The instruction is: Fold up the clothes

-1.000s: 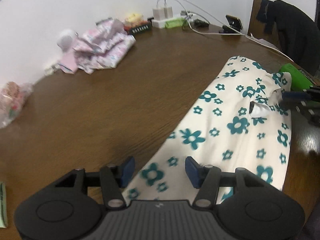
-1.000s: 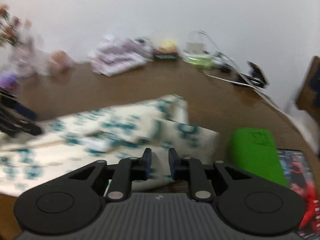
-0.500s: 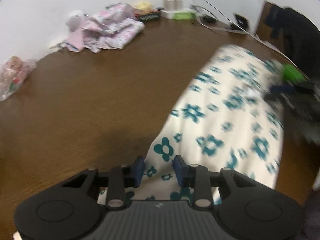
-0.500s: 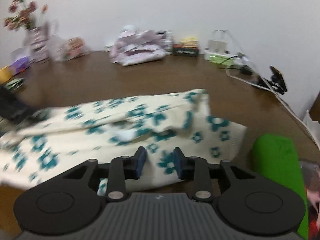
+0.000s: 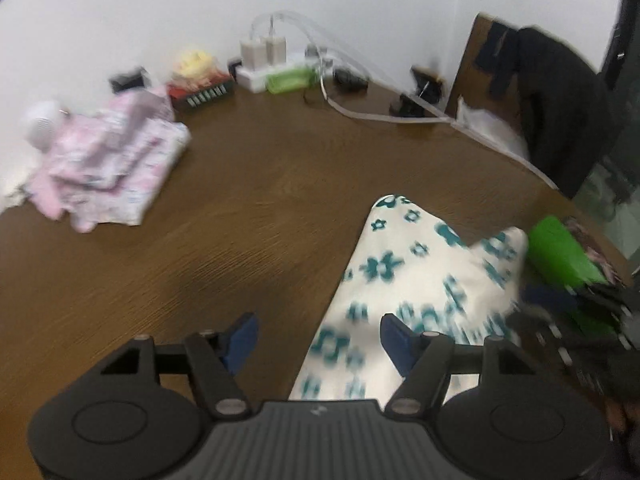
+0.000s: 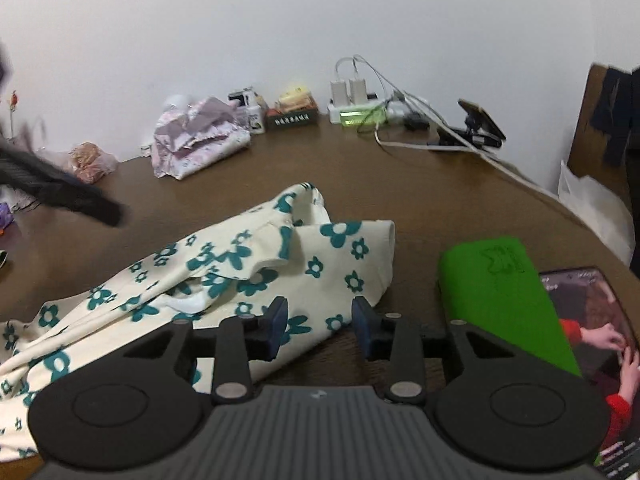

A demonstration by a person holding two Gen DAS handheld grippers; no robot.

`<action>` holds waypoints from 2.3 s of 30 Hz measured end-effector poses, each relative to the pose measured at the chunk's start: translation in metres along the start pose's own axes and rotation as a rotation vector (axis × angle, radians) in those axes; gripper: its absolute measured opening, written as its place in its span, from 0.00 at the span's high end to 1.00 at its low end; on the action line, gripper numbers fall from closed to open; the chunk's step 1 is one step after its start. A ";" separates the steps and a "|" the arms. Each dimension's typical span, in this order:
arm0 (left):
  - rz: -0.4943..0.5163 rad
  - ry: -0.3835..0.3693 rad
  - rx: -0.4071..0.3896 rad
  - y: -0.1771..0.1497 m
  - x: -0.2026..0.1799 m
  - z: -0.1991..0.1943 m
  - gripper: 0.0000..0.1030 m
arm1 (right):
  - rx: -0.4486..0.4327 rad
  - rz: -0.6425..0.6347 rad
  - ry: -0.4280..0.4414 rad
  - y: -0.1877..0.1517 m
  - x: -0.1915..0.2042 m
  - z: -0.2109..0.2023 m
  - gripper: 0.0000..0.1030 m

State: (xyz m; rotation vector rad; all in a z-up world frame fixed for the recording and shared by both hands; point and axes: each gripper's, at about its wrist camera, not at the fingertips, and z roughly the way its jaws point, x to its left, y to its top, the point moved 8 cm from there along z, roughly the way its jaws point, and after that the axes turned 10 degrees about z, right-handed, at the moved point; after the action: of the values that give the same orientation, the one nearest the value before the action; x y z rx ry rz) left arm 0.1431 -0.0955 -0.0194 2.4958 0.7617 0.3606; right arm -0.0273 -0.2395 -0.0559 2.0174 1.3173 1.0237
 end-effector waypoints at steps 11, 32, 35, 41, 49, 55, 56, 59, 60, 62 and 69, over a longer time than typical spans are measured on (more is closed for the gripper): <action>-0.021 -0.004 -0.035 0.016 -0.013 0.059 0.96 | 0.026 0.072 0.059 0.013 0.008 0.036 0.89; -0.234 -0.190 -0.147 0.013 0.027 0.049 0.38 | -0.064 0.021 0.168 0.004 0.041 0.002 0.58; -0.158 -0.165 -0.157 0.020 0.005 0.057 0.38 | -0.072 0.039 0.176 0.004 0.034 -0.005 0.57; -0.069 0.015 -0.140 0.023 -0.009 0.062 0.99 | -0.058 0.078 0.169 -0.002 0.017 -0.004 0.57; -0.243 0.184 -0.124 0.014 0.047 0.059 1.00 | -0.060 0.092 0.188 -0.005 0.013 -0.006 0.55; -0.474 0.331 -0.054 -0.016 0.124 0.050 0.97 | -0.037 0.088 0.205 -0.010 0.016 -0.003 0.53; -0.494 0.307 -0.059 -0.019 0.125 0.044 0.93 | -0.032 0.087 0.210 -0.011 0.017 -0.003 0.53; -0.535 0.238 -0.078 -0.026 0.125 0.023 0.82 | -0.032 0.052 0.231 -0.013 0.024 -0.008 0.50; -0.507 0.222 -0.093 -0.026 0.118 0.011 0.81 | -0.029 0.039 0.237 -0.013 0.026 -0.007 0.49; -0.454 0.207 -0.120 -0.028 0.102 -0.019 0.67 | -0.009 0.009 0.259 -0.017 0.036 -0.007 0.47; -0.406 0.230 -0.109 -0.097 0.076 -0.092 0.46 | 0.073 -0.071 0.382 -0.033 0.090 -0.001 0.42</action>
State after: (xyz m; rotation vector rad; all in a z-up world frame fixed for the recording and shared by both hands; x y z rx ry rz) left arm 0.1260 0.0536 0.0135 2.1524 1.2762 0.5286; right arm -0.0237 -0.1436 -0.0524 1.8706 1.6275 1.3949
